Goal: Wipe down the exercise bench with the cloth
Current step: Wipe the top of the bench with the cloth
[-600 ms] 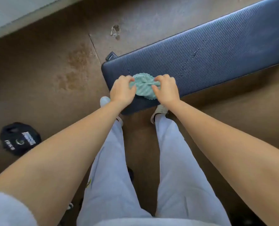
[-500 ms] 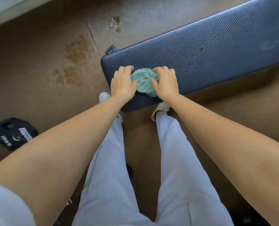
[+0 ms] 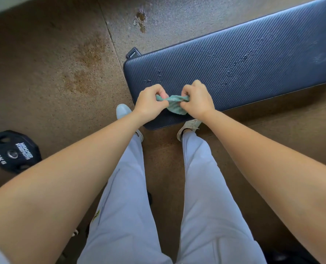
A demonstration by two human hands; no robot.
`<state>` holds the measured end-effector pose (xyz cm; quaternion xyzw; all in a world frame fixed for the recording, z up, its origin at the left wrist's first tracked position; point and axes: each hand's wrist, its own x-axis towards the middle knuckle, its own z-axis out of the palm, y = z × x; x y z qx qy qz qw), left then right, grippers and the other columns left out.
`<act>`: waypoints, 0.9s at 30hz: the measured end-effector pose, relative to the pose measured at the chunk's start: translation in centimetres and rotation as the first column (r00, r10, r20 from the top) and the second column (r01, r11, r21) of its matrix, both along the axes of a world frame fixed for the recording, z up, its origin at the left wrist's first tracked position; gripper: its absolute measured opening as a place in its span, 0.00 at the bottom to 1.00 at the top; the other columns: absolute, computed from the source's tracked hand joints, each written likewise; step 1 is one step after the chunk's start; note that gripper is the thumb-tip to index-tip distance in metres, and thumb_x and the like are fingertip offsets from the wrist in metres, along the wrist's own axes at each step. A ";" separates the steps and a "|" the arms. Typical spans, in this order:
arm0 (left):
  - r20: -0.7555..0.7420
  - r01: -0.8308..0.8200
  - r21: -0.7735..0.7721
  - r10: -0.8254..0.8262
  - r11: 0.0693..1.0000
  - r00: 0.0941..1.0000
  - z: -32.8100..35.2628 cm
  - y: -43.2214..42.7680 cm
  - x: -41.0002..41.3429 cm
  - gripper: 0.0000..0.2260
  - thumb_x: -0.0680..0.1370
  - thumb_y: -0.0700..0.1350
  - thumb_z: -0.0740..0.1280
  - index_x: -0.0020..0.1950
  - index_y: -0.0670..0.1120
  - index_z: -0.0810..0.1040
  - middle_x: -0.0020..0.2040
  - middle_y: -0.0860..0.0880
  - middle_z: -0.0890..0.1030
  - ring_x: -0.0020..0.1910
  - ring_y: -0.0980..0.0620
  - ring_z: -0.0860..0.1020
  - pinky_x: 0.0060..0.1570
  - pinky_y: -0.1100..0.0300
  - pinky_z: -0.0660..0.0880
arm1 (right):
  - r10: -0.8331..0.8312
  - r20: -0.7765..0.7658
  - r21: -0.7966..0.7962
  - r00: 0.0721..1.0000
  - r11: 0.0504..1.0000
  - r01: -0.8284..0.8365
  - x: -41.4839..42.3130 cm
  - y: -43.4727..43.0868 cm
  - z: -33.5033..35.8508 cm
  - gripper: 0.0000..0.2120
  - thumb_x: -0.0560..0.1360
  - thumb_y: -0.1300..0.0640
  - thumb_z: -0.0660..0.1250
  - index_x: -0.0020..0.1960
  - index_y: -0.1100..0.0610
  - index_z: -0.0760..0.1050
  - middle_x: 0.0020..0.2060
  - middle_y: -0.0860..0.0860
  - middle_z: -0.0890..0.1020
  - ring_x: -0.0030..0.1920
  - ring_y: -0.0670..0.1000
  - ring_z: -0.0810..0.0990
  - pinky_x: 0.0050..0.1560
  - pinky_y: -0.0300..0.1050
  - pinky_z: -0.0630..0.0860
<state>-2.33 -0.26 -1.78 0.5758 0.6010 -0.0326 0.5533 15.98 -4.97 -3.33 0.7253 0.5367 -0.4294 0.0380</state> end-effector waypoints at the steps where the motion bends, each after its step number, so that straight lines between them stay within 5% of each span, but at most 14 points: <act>1: 0.018 -0.021 0.024 0.021 0.999 1.000 0.6 0.2 -0.3 0.10 0.69 0.41 0.70 0.36 0.55 0.73 0.46 0.49 0.85 0.48 0.47 0.82 0.51 0.46 0.78 | -0.016 0.002 0.037 1.000 0.999 0.016 0.4 0.0 0.6 0.08 0.74 0.56 0.73 0.51 0.56 0.77 0.53 0.55 0.72 0.58 0.57 0.71 0.53 0.53 0.73; 11: 0.010 -0.013 0.422 0.010 0.906 1.000 7.7 5.4 -2.2 0.07 0.74 0.41 0.71 0.43 0.51 0.76 0.43 0.54 0.78 0.44 0.51 0.75 0.43 0.53 0.73 | -0.148 -0.041 0.473 0.988 0.868 0.150 2.3 4.3 7.6 0.09 0.71 0.61 0.73 0.46 0.59 0.74 0.46 0.55 0.76 0.41 0.48 0.69 0.43 0.42 0.65; 15: -0.012 -0.001 0.544 0.009 0.839 1.000 8.7 5.0 -2.5 0.06 0.71 0.39 0.69 0.44 0.48 0.77 0.43 0.55 0.74 0.39 0.52 0.72 0.39 0.57 0.66 | -0.132 -0.050 0.564 0.990 0.814 0.137 1.7 4.5 8.0 0.07 0.69 0.66 0.68 0.45 0.61 0.72 0.46 0.57 0.76 0.40 0.54 0.72 0.39 0.47 0.66; 19: -0.174 0.108 0.419 -0.037 0.902 0.984 6.3 1.5 -3.2 0.07 0.72 0.38 0.68 0.46 0.50 0.77 0.46 0.55 0.75 0.45 0.49 0.77 0.41 0.54 0.70 | 0.007 -0.007 0.479 1.000 0.878 -0.003 0.9 1.5 4.8 0.07 0.69 0.69 0.69 0.43 0.62 0.72 0.47 0.59 0.76 0.43 0.59 0.75 0.39 0.52 0.71; 21: -0.260 0.250 0.215 -0.192 0.944 0.946 4.2 -0.4 -3.5 0.07 0.74 0.39 0.68 0.49 0.50 0.78 0.50 0.54 0.79 0.52 0.48 0.78 0.44 0.54 0.72 | 0.138 0.114 0.336 0.984 0.926 -0.169 0.4 -1.2 2.5 0.08 0.70 0.67 0.73 0.44 0.61 0.75 0.49 0.58 0.77 0.48 0.60 0.75 0.44 0.56 0.74; 24: -0.320 0.454 -0.110 -0.463 0.884 0.827 1.7 -2.2 -3.4 0.06 0.77 0.43 0.68 0.50 0.52 0.81 0.52 0.53 0.83 0.55 0.47 0.79 0.45 0.52 0.77 | 0.345 0.305 0.013 0.888 0.931 -0.366 -0.8 -4.6 0.4 0.09 0.71 0.54 0.74 0.49 0.57 0.80 0.50 0.55 0.80 0.53 0.60 0.74 0.50 0.55 0.71; 27: -0.373 0.350 0.127 -0.283 0.928 0.884 -3.7 -2.6 -4.2 0.07 0.79 0.44 0.66 0.55 0.48 0.81 0.54 0.49 0.81 0.57 0.46 0.76 0.49 0.48 0.77 | 0.233 0.160 0.143 0.959 0.956 -0.256 -3.6 -5.1 -4.2 0.07 0.72 0.58 0.68 0.47 0.61 0.80 0.47 0.57 0.80 0.50 0.62 0.77 0.46 0.55 0.74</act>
